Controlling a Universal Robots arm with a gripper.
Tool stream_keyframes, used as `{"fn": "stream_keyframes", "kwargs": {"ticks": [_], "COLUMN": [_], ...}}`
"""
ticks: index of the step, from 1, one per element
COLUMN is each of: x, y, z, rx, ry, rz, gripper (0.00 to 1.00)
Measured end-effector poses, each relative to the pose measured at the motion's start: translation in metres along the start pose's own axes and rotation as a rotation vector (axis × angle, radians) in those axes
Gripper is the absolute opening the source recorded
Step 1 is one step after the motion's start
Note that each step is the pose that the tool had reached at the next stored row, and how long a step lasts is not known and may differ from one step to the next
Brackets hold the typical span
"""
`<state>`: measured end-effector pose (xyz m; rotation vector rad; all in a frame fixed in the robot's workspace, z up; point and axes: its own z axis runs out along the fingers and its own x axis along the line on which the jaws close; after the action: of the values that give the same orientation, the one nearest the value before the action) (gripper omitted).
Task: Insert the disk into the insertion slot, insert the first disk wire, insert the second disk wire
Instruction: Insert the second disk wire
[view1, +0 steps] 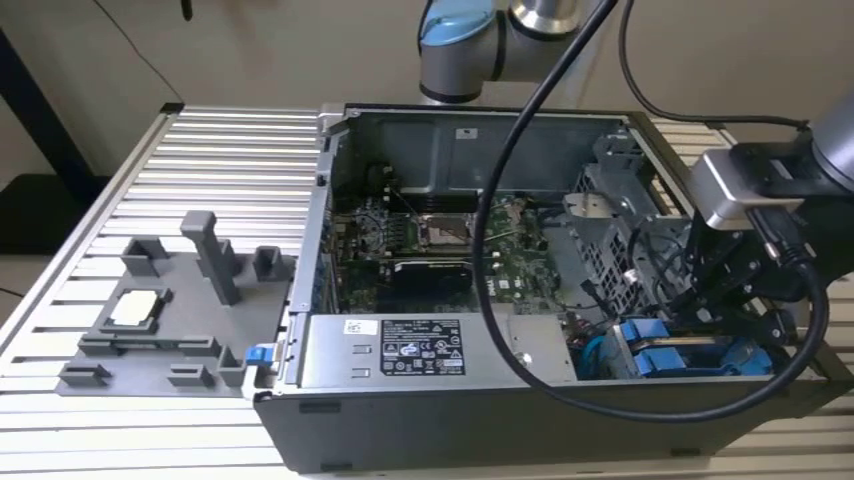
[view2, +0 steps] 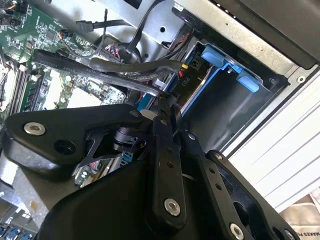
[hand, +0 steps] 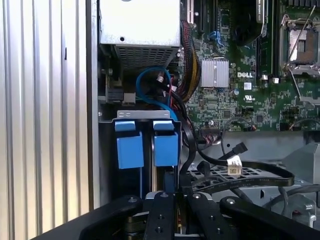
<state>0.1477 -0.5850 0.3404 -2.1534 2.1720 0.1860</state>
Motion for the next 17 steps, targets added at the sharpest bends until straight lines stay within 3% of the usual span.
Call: {"fn": "stream_keyframes", "kwargs": {"ticks": [17], "x": [0.001], "y": [-0.0022], "z": [0.0064], "rx": [0.0001], "ry": [-0.0009], "rz": [0.0], "gripper": [0.17]}}
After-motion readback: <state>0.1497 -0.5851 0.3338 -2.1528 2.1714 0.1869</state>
